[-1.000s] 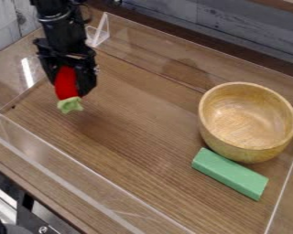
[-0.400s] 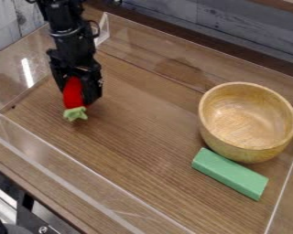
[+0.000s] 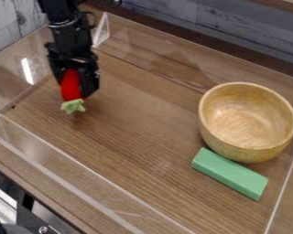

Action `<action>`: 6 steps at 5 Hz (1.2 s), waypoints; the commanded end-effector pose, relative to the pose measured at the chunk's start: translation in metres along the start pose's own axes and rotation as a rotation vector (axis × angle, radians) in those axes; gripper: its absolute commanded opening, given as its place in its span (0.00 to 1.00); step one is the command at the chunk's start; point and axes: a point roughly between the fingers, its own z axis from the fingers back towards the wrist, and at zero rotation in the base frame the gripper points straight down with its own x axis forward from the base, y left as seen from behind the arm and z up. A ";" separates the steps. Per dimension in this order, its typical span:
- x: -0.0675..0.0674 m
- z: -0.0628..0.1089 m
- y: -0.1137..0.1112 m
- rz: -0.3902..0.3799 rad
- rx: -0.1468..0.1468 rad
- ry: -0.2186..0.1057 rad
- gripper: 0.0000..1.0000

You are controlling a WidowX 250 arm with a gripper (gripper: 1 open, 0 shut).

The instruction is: Move the red object to the left side of the table

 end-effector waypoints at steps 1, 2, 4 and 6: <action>-0.007 0.025 0.011 0.023 0.027 -0.056 1.00; -0.006 0.029 0.014 0.051 0.023 -0.064 1.00; -0.001 0.036 -0.003 0.141 0.020 -0.079 1.00; -0.001 0.026 -0.024 0.223 0.030 -0.071 1.00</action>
